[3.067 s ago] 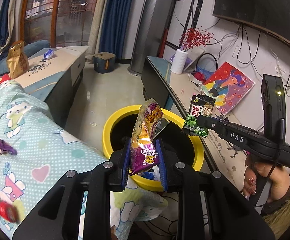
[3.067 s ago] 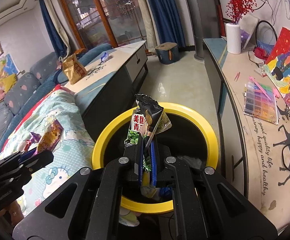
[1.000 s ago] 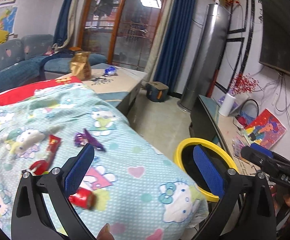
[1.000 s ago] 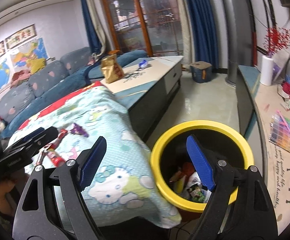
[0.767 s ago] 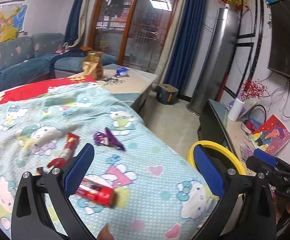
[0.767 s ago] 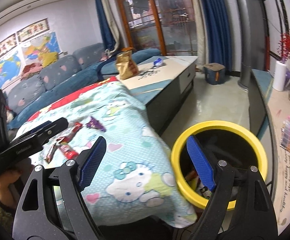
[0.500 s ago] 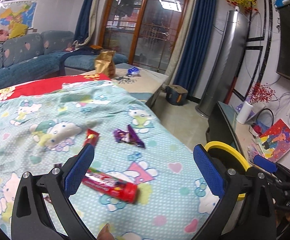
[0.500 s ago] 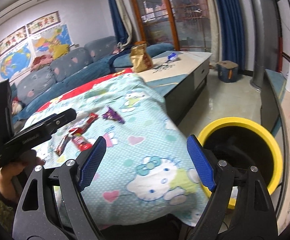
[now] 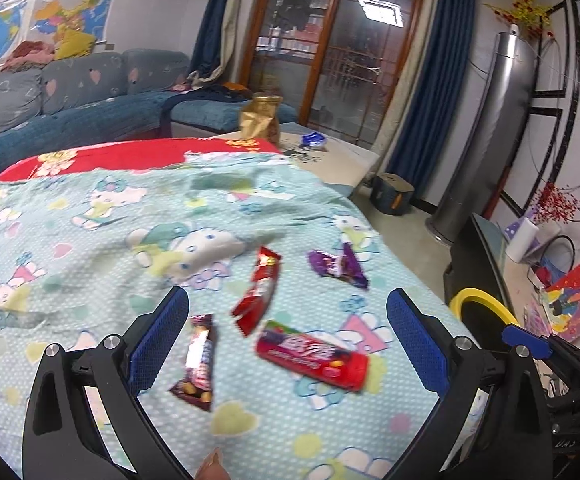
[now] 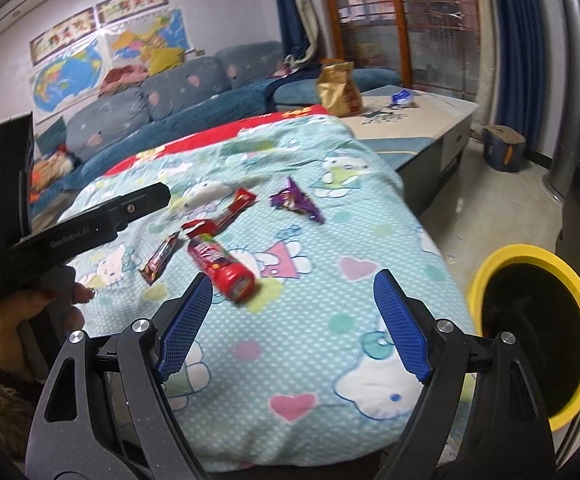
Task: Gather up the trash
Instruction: 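Move both open tools back over the remaining candy on the bedspread, then grasp the brown chocolate bar with the left tool while the right tool grasps the red candy tube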
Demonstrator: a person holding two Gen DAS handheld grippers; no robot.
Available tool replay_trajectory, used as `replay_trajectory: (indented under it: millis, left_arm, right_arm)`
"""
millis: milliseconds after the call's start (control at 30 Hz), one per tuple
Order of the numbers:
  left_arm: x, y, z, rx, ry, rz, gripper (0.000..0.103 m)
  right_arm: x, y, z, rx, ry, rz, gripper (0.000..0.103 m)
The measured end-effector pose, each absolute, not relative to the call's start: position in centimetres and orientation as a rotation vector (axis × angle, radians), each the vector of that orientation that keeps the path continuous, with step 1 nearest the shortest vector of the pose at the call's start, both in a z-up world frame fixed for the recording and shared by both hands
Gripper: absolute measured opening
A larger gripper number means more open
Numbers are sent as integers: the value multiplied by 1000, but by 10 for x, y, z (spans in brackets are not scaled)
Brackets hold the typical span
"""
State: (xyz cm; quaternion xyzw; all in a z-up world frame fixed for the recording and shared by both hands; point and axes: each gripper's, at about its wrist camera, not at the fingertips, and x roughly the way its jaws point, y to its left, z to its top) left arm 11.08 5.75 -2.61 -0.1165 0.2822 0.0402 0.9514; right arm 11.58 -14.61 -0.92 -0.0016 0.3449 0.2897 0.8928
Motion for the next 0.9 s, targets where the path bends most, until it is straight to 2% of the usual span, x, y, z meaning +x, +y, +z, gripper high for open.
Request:
replay_trajectory:
  millis: [400, 433, 467, 500, 600, 767, 900]
  left_arm:
    - [103, 101, -52, -301, 656, 129, 95]
    - [103, 104, -56, -314, 670, 128, 92]
    - [103, 107, -59, -328, 682, 121, 82]
    - [103, 107, -61, -336, 689, 117, 78]
    - [104, 112, -72, -364, 733, 97, 72]
    - [110, 115, -90, -411, 793, 78, 56]
    - [112, 116, -100, -418, 820, 79, 51]
  right_arm:
    - [136, -98, -33, -86, 786, 701, 75]
    - [137, -93, -36, -94, 790, 710, 75]
    - [140, -88, -39, -104, 802, 723, 75]
    - [141, -85, -42, -108, 811, 733, 75]
    - [148, -75, -51, -127, 831, 754, 74]
    - [162, -61, -64, -155, 871, 772, 71]
    - [166, -53, -70, -173, 886, 790, 68]
